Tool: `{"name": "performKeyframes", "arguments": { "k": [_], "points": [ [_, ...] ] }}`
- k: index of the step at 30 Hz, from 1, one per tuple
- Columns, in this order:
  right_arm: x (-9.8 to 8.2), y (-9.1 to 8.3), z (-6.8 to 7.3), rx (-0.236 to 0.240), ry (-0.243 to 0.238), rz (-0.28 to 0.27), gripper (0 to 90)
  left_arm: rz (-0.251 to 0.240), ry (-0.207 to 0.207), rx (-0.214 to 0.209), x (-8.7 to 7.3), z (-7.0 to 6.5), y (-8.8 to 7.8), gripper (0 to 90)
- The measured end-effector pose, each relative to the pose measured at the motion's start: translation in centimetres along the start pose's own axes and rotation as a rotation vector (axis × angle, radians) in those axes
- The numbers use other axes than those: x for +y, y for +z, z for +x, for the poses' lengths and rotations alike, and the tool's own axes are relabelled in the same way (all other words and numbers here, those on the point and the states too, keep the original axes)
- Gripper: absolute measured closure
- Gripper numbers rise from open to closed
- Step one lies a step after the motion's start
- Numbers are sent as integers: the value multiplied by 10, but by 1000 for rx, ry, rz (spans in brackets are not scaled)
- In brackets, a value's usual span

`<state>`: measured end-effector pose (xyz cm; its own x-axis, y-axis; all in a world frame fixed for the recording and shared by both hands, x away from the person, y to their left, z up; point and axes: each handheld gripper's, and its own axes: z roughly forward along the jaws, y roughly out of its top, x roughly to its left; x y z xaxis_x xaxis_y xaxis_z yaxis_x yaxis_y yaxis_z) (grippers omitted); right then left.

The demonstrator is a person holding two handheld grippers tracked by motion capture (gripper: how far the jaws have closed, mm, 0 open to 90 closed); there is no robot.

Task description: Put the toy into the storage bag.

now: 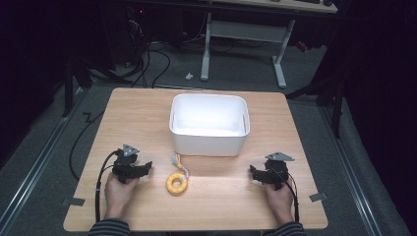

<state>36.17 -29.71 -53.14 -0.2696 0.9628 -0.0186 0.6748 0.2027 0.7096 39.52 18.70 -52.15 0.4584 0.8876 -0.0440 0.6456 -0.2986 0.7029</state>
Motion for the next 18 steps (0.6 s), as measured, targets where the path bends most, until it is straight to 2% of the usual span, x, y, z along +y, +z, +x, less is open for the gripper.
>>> {"name": "performKeyframes", "arguments": {
  "k": [4, 8, 10, 12, 18],
  "points": [
    [0, 0, 0, 2, 0, 0, 195, -31, 3, -14, 1, -1, -8, 347],
    [0, 0, 0, 2, -1, 0, 195, -56, -18, -30, 1, 0, -16, 346],
    [0, 0, 0, 2, -1, 0, 195, -75, -26, -59, 1, -1, -23, 365],
    [0, 0, 0, 2, -1, 0, 195, -79, -26, -63, 1, -1, -24, 365],
    [0, 0, 0, 2, -1, 0, 195, -87, 2, -85, 4, -8, -36, 365]
  ]
}}
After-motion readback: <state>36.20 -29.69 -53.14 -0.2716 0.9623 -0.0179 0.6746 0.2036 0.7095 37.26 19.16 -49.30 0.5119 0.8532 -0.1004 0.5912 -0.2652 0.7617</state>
